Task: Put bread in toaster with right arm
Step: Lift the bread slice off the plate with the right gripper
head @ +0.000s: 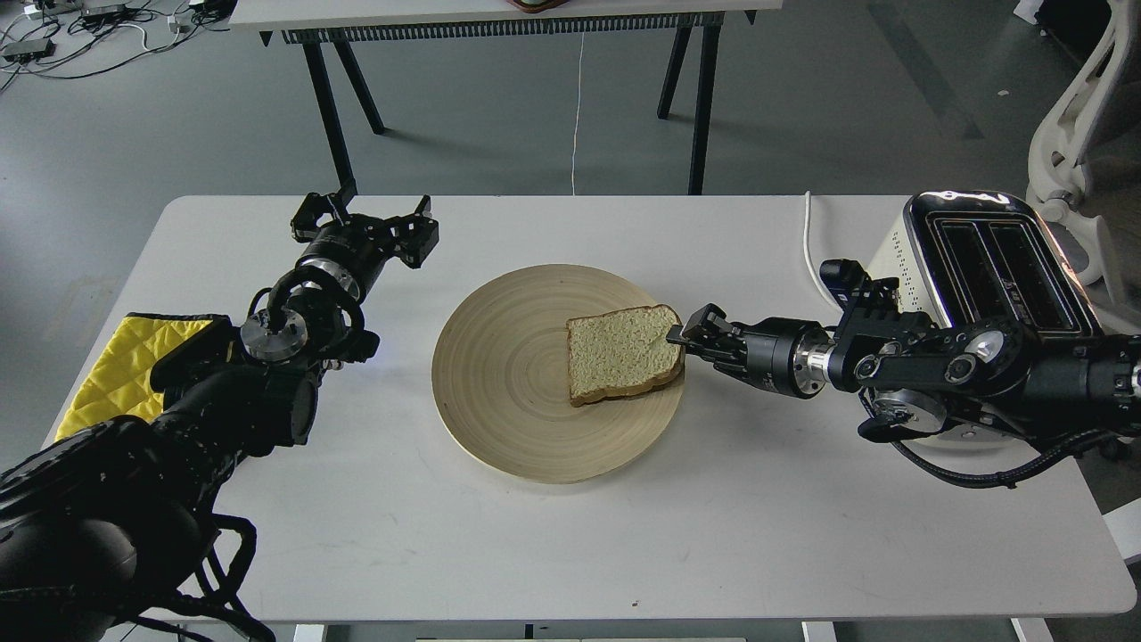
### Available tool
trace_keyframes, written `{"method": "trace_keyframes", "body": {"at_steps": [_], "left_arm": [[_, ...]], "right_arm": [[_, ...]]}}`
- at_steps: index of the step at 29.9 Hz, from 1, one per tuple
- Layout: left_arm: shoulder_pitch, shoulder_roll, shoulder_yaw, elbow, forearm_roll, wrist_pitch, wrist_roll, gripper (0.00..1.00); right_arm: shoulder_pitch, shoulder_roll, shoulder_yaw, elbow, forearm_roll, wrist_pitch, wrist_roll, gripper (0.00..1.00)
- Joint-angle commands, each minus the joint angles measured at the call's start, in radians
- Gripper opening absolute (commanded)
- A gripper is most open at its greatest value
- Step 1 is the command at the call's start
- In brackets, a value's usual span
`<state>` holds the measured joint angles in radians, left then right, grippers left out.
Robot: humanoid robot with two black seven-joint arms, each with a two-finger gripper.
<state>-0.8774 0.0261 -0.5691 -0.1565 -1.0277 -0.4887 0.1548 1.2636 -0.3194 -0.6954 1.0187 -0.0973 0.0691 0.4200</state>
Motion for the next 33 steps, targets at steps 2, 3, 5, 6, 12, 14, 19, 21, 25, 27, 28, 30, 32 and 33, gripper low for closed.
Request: {"method": "trace_keyframes", "body": {"at_steps": [2,3,5,6,12,14,19,21,25,27,28,30,32,33], "left_arm": [[-0.002,0.000,0.000,0.000,0.000,0.000,0.000,1.00],[0.000,0.000,0.000,0.000,0.000,0.000,0.000,1.00],[-0.002,0.000,0.000,0.000,0.000,0.000,0.000,1.00],[0.000,0.000,0.000,0.000,0.000,0.000,0.000,1.00],[0.000,0.000,0.000,0.000,0.000,0.000,-0.001,1.00],[0.000,0.000,0.000,0.000,0.000,0.000,0.000,1.00],[0.000,0.000,0.000,0.000,0.000,0.000,-0.001,1.00],[0.000,0.000,0.000,0.000,0.000,0.000,0.000,1.00],[0.000,0.000,0.000,0.000,0.000,0.000,0.000,1.00],[0.000,0.000,0.000,0.000,0.000,0.000,0.000,1.00],[0.000,0.000,0.000,0.000,0.000,0.000,0.000,1.00],[0.000,0.000,0.000,0.000,0.000,0.000,0.000,1.00],[-0.002,0.000,0.000,0.000,0.000,0.000,0.000,1.00],[0.000,0.000,0.000,0.000,0.000,0.000,0.000,1.00]], "right_arm": [[0.005,0.000,0.016,0.000,0.002,-0.005,0.003,0.04],[0.005,0.000,0.025,0.000,0.002,-0.005,0.003,0.04],[0.008,0.000,0.039,0.000,0.004,-0.005,0.002,0.02],[0.011,-0.001,0.043,-0.002,0.004,-0.005,0.002,0.02],[0.059,-0.001,0.073,-0.012,0.004,-0.006,0.000,0.01],[0.088,-0.003,0.076,-0.016,0.004,-0.009,-0.001,0.01],[0.186,-0.072,0.076,-0.022,0.004,-0.006,-0.003,0.01],[0.236,-0.125,0.063,-0.022,0.002,0.003,-0.003,0.01],[0.341,-0.205,-0.002,-0.025,-0.012,0.008,-0.006,0.01],[0.405,-0.239,-0.068,-0.025,-0.021,0.008,-0.006,0.01],[0.436,-0.251,-0.102,-0.026,-0.024,0.005,-0.006,0.01],[0.491,-0.277,-0.180,-0.028,-0.028,-0.003,-0.006,0.01],[0.543,-0.296,-0.252,-0.042,-0.044,-0.006,-0.004,0.01],[0.568,-0.300,-0.292,-0.052,-0.054,-0.008,-0.004,0.01]]}}
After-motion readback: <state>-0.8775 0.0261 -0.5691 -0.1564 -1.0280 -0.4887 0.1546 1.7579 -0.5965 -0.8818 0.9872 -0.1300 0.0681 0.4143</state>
